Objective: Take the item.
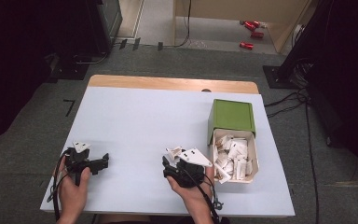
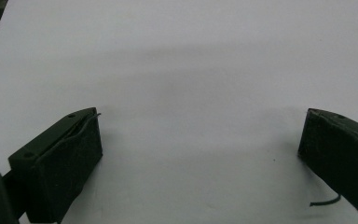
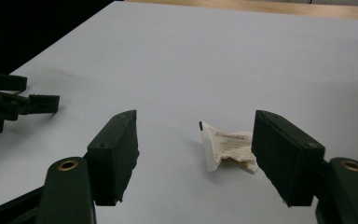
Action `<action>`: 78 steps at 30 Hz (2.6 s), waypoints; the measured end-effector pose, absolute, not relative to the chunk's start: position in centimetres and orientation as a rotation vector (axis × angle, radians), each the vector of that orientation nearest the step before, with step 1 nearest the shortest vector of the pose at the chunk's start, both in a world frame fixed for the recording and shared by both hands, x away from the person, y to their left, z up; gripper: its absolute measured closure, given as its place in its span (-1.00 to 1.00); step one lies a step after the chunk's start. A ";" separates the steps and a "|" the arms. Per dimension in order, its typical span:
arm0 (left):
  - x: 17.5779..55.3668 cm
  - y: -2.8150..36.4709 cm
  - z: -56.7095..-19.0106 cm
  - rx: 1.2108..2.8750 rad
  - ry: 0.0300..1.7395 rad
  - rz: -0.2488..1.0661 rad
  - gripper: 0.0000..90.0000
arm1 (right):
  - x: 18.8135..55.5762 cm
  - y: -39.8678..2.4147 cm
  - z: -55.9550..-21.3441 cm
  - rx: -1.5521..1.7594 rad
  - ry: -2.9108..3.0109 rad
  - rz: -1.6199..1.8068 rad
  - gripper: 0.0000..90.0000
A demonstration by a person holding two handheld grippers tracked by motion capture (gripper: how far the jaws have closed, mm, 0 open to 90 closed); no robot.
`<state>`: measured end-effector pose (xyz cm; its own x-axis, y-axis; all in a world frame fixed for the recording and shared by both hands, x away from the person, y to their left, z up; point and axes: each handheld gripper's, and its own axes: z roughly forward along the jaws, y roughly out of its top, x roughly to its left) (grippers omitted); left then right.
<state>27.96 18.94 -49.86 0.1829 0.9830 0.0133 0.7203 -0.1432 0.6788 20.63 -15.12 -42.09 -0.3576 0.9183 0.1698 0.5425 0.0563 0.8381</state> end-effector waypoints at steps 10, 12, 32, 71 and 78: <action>28.0 18.9 -49.9 1.928 1.594 0.639 -1.00 | 20.1 -16.6 -40.5 1.467 1.881 1.220 -0.34; 28.0 18.9 -49.9 1.928 1.594 0.639 -1.00 | 20.0 -17.0 -40.4 1.467 1.867 1.223 -0.34; 28.0 18.9 -49.9 1.928 1.594 0.639 -1.00 | 19.6 -20.0 -38.9 1.499 1.786 1.201 -0.34; 28.0 18.9 -49.9 1.928 1.594 0.639 -1.00 | 17.5 -30.4 -40.2 1.648 1.581 1.035 -0.38; 28.0 18.9 -49.9 1.928 1.594 0.638 -1.00 | 17.0 -32.1 -40.6 1.678 1.543 0.994 -0.39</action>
<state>27.96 18.95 -49.86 0.1832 0.9830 0.0132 0.7204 -0.1434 0.6786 17.04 -32.15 -40.57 0.0229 0.9941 0.1062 0.5075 -0.1031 0.8554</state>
